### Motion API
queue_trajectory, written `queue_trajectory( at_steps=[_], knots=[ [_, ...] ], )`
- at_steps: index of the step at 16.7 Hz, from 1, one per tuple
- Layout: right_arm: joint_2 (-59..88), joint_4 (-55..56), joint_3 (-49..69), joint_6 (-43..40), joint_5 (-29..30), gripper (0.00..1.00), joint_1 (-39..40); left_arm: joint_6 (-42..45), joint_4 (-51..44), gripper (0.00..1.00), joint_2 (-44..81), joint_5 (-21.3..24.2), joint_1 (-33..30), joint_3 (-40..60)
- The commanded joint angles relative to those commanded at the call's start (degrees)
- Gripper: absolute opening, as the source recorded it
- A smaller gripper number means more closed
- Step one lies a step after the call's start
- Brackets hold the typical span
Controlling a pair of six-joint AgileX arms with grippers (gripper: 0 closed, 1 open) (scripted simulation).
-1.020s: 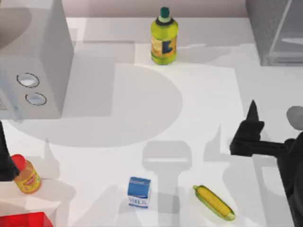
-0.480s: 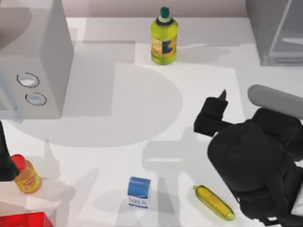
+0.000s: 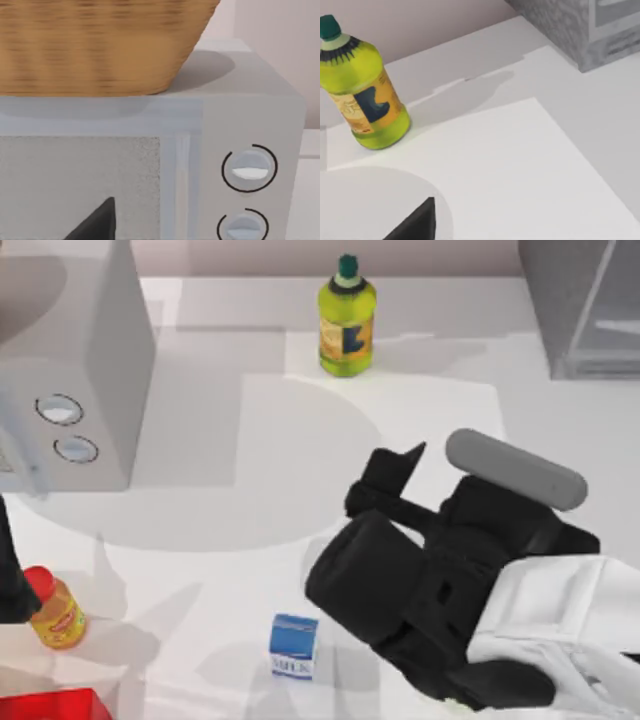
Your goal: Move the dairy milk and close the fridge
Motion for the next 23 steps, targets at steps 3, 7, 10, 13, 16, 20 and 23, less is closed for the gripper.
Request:
queue_trajectory(
  at_steps=[3,7,10,13,16,20,23],
  knots=[
    [5.4,-6.2,5.3,8.2,1.5,1.0,2.1,0.0,0.0,1.0,0.0,0.0,0.0,0.0],
    [12.1,-14.1,12.3,18.8,3.8,1.0,5.2,0.0,0.0,1.0,0.0,0.0,0.0,0.0],
    [17.2,-20.1,17.2,26.4,5.6,1.0,7.8,0.0,0.0,1.0,0.0,0.0,0.0,0.0],
    [22.4,-26.5,21.7,33.5,7.3,1.0,10.3,0.0,0.0,1.0,0.0,0.0,0.0,0.0],
    [27.7,-33.3,25.9,40.3,8.7,1.0,12.8,0.0,0.0,1.0,0.0,0.0,0.0,0.0],
    [34.6,-42.3,31.3,49.1,10.4,1.0,16.1,0.0,0.0,1.0,0.0,0.0,0.0,0.0],
    [40.0,-49.5,35.5,55.7,11.7,1.0,18.5,0.0,0.0,1.0,0.0,0.0,0.0,0.0]
  ],
)
